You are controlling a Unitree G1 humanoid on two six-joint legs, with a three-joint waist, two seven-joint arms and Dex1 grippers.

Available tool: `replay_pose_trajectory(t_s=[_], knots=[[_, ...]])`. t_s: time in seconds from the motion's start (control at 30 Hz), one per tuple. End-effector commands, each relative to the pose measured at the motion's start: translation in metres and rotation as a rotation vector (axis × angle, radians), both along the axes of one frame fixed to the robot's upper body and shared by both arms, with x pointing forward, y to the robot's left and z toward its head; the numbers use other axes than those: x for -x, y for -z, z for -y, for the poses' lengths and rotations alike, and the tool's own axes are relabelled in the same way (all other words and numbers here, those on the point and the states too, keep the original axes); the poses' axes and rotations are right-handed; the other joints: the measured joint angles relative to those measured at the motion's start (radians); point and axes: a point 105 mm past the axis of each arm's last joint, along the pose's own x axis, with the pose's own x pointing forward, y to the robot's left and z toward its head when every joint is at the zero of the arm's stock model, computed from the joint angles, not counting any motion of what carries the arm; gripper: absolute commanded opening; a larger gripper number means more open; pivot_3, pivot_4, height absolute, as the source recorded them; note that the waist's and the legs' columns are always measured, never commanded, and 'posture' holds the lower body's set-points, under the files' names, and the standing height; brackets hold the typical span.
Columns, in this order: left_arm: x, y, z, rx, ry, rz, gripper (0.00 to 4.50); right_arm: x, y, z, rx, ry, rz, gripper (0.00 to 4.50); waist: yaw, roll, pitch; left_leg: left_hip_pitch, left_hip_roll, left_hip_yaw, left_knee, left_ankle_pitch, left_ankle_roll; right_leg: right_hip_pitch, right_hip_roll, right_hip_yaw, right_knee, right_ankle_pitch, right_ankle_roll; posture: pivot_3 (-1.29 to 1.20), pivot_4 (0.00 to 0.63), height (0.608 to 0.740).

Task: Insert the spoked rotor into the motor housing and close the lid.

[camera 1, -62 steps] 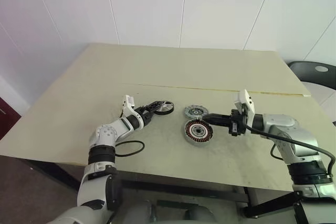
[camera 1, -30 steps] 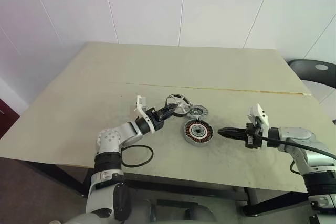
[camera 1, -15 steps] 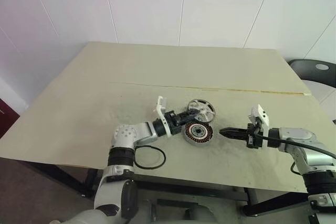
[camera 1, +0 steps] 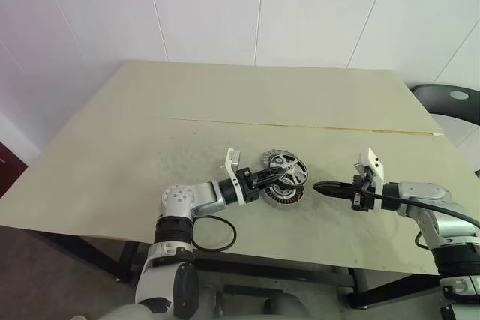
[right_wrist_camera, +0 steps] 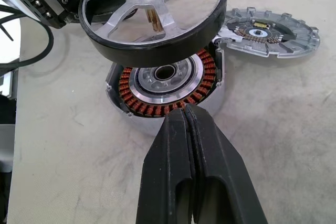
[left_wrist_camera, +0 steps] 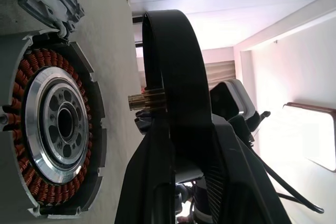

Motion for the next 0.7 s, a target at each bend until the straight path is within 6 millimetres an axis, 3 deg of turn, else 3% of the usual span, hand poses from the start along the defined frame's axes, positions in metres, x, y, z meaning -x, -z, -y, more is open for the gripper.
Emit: replay_pose_trajectory(t_s=[0.03, 0.7], knots=[[-0.001, -0.009, 0.000, 0.043, -0.006, 0.014, 0.42, -0.003, -0.007, -0.002, -0.007, -0.007, 0.036, 0.00, 0.000, 0.000, 0.000, 0.000, 0.000, 0.000, 0.000, 0.000, 0.000, 0.000, 0.000, 0.000, 0.000, 0.000, 0.000, 0.00, 0.000, 0.740], [0.005, 0.005, 0.001, 0.006, -0.006, -0.069, 0.42, -0.008, -0.001, -0.002, 0.003, 0.008, 0.039, 0.00, -0.002, 0.000, 0.000, 0.001, 0.000, 0.000, 0.000, 0.000, 0.000, 0.001, 0.000, 0.000, 0.000, 0.000, 0.000, 0.00, 0.000, 0.740]])
